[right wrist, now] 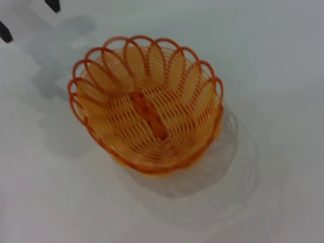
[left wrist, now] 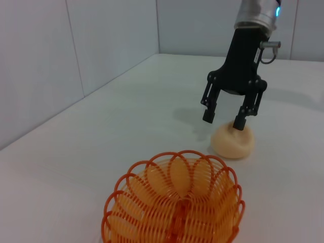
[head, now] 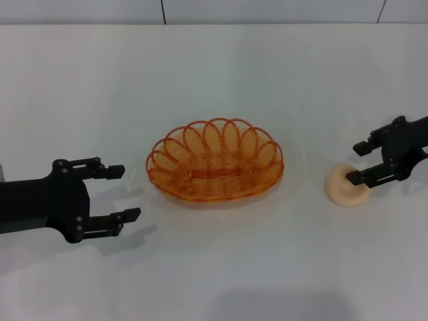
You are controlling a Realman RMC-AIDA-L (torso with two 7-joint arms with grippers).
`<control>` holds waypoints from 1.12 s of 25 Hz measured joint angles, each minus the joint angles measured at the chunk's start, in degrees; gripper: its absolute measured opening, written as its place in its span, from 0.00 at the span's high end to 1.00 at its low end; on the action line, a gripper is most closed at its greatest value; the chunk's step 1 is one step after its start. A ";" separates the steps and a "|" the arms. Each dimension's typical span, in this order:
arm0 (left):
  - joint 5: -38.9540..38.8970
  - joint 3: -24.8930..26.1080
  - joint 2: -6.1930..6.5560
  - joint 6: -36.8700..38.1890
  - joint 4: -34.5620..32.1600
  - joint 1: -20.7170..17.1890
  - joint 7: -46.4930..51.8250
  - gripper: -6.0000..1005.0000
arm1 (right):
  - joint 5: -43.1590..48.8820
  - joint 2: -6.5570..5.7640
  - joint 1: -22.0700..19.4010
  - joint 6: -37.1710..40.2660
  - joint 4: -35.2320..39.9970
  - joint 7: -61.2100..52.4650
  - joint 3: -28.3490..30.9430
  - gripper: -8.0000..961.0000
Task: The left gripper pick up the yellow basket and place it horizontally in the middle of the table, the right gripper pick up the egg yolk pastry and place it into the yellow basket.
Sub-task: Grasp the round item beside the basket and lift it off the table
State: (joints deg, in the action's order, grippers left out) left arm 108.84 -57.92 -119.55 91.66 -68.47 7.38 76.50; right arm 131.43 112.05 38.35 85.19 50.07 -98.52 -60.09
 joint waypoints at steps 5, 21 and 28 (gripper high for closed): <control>-0.11 0.00 0.02 0.00 -0.05 0.00 -0.01 0.28 | 1.66 -0.18 0.36 -1.52 -1.32 -0.04 -0.05 0.42; -0.11 -0.49 0.02 0.01 0.12 0.80 0.07 0.28 | 3.19 0.10 1.78 1.42 -0.93 0.31 -0.73 0.88; -0.01 -0.53 0.02 0.01 0.22 0.79 0.11 0.28 | 1.41 0.17 2.83 4.98 1.67 0.01 0.18 0.96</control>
State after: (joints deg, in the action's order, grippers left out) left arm 108.83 -58.45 -119.53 91.67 -68.25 8.18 76.60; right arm 132.85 112.22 41.19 90.17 51.74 -98.50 -59.91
